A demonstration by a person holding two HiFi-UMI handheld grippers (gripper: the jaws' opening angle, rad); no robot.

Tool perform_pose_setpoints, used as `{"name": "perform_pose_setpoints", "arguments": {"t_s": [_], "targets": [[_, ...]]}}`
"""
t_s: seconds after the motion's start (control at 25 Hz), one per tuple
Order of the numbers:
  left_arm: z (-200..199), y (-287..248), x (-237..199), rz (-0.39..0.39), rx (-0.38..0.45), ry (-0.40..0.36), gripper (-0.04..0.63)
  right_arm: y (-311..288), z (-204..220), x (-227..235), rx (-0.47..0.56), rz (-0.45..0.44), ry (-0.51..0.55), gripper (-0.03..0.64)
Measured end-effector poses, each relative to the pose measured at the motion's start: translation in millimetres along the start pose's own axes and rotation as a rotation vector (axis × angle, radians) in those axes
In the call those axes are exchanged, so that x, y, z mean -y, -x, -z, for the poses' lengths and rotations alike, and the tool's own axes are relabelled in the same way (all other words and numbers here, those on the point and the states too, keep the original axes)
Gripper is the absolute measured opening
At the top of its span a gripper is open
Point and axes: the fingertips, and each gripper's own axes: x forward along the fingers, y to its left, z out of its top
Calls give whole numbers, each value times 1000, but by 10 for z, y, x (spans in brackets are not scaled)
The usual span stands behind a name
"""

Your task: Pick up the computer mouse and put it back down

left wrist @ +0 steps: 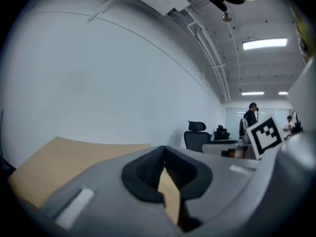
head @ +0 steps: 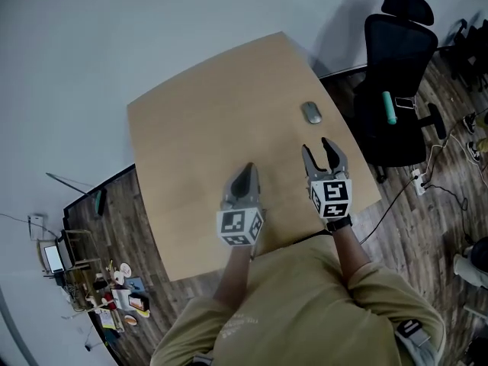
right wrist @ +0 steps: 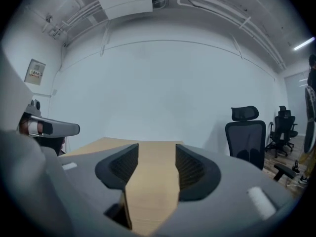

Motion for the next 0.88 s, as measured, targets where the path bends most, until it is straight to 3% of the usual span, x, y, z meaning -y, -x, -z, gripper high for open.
{"name": "perform_pose_setpoints", "arguments": {"t_s": [0.16,0.44,0.64,0.88], "targets": [[57,-204,-134,-6,-17,6,2,-317,97,93,-45,2,9,370],[103,-629,-504,-17,-42,23,2,-853,286,83,-111,-23,45,493],[202,-967,-581,6,-73,26,2,-1129,426,190,-153,-27,46,532],[358,-1360,-460,66,-119,11,2,-1404,616,536,-218,-28,5,509]]}}
